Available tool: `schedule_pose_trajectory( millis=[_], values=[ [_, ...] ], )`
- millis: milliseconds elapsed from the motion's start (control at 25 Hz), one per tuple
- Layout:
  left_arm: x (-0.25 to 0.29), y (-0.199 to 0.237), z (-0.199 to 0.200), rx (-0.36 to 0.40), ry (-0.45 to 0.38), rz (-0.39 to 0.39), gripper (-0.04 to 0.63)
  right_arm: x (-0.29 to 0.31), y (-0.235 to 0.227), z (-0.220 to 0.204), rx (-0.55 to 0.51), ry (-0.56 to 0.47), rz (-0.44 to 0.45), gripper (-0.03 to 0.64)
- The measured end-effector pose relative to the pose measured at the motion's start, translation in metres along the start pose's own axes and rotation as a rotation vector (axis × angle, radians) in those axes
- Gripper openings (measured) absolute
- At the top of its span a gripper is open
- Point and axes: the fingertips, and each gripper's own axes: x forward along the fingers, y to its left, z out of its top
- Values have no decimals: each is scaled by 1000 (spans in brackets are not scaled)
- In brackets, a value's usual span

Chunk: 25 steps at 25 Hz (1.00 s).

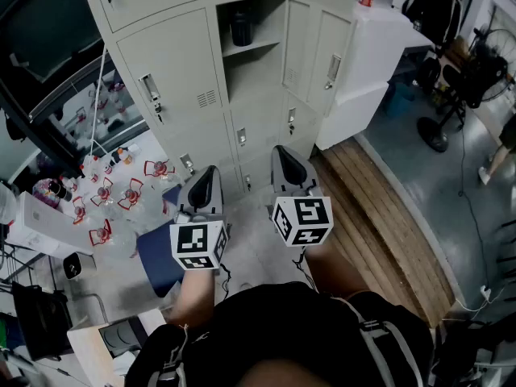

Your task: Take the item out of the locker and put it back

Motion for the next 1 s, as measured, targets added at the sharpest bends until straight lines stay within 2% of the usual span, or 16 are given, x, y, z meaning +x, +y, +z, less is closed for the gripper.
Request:
schedule_pose_trajectory(
  millis=[120, 440, 800, 1000],
  values=[
    [4, -7, -2, -2, 5, -5, 11, -2, -7, 2, 15, -11, 8, 14],
    [13, -28, -5, -6, 11, -16, 11, -10, -18, 1, -63, -15, 1, 14],
    [7, -50, -4, 0, 11, -1, 11, -26, -42, 0, 5, 5, 16, 14],
    [13, -57, -7, 9, 4, 0, 11, -29, -48, -5, -3, 5, 16, 14]
  ],
)
